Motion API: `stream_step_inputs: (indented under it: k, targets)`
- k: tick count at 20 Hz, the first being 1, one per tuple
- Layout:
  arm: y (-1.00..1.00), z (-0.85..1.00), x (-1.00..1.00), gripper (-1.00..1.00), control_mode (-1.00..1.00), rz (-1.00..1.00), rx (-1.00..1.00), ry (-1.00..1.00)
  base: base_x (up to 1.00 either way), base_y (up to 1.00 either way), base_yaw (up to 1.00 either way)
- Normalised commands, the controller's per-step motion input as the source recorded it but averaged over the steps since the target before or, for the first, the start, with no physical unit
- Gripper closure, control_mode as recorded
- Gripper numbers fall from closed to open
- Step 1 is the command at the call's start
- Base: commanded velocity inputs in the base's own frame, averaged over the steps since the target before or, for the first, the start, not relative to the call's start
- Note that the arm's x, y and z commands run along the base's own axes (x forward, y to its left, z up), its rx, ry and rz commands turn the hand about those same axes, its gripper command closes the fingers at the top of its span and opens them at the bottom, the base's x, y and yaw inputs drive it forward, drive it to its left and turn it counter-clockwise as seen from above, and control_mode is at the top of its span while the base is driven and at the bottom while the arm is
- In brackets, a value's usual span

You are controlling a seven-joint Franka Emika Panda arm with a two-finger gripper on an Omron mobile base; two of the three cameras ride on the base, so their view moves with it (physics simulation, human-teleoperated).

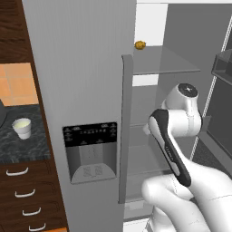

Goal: Grab a lemon wedge from the fridge and one ice cube from the ice bowl, and put them in the glass of lemonade.

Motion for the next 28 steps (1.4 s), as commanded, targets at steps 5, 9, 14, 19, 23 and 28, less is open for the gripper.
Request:
stream_step_inputs:
  k: [5,9,14,19,23,28]
  targets:
    - [0.00,0.00,-0.03,1.00,-1.00,0.00,0.00,0.00,0.00,0.00,0.00]
    - [0.00,0.00,0.00,1.00,1.00,0.00,0.00,0.00,-0.50,0.39,-0.04]
    - [0.00,0.00,0.00,1.00,1.00,0.00,0.00,0.00,-0.16,1.00,-0.14]
    - [0.00,0.00,0.00,1.00,1.00,0.00,0.00,0.00,-0.02,1.00,-0.12]
    - [0.00,0.00,0.00,1.00,1.00,0.00,0.00,0.00,-0.12,1.00,-0.14]
    - [0.00,0.00,0.00,1.00,1.00,0.00,0.00,0.00,0.25,0.88,-0.09]
